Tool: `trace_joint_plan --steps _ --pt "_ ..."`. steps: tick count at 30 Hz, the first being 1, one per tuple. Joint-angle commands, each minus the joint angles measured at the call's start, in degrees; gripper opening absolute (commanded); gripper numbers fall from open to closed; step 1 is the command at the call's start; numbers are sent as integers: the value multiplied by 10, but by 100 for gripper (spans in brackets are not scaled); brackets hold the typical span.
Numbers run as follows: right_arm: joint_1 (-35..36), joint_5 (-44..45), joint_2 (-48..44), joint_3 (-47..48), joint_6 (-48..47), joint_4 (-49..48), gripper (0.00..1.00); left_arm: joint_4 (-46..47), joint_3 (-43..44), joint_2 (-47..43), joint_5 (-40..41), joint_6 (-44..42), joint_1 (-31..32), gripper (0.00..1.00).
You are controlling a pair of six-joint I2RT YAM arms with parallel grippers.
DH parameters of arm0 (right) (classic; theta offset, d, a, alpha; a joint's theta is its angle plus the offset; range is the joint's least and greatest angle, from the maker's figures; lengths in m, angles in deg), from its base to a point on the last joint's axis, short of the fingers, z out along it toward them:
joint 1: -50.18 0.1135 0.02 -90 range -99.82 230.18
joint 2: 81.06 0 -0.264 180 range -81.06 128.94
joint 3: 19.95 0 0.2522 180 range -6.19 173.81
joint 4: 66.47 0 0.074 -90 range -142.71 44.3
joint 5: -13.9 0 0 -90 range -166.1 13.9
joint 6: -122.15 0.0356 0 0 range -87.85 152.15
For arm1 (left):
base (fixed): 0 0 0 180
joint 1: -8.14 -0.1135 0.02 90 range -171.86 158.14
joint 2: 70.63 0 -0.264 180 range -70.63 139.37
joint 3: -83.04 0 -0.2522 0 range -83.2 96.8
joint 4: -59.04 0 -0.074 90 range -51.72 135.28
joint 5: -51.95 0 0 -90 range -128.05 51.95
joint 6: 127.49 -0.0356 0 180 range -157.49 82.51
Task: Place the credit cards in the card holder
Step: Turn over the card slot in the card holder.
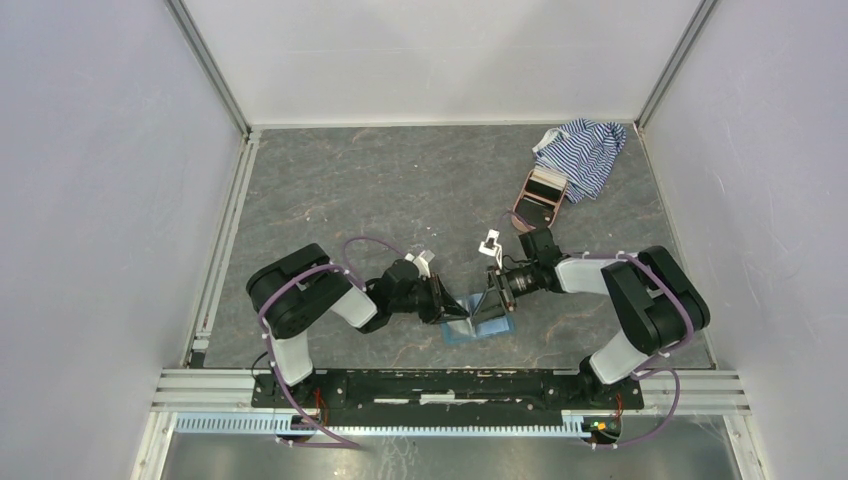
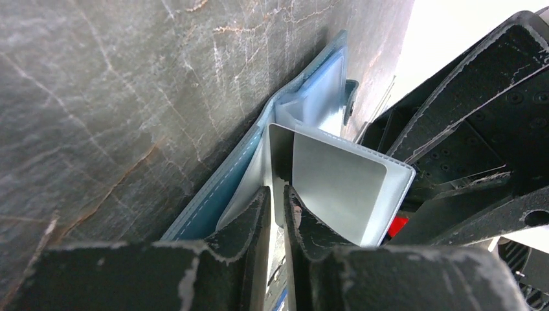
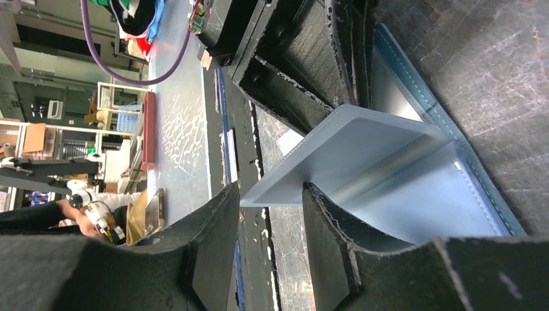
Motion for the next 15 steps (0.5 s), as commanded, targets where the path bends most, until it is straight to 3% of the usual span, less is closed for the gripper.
trace_joint_plan --steps 1,15 --pt "11 2 11 22 -22 15 48 -48 10 1 8 -17 -3 20" --pt "16 6 37 48 -78 64 51 -27 -16 -5 3 -2 -6 24"
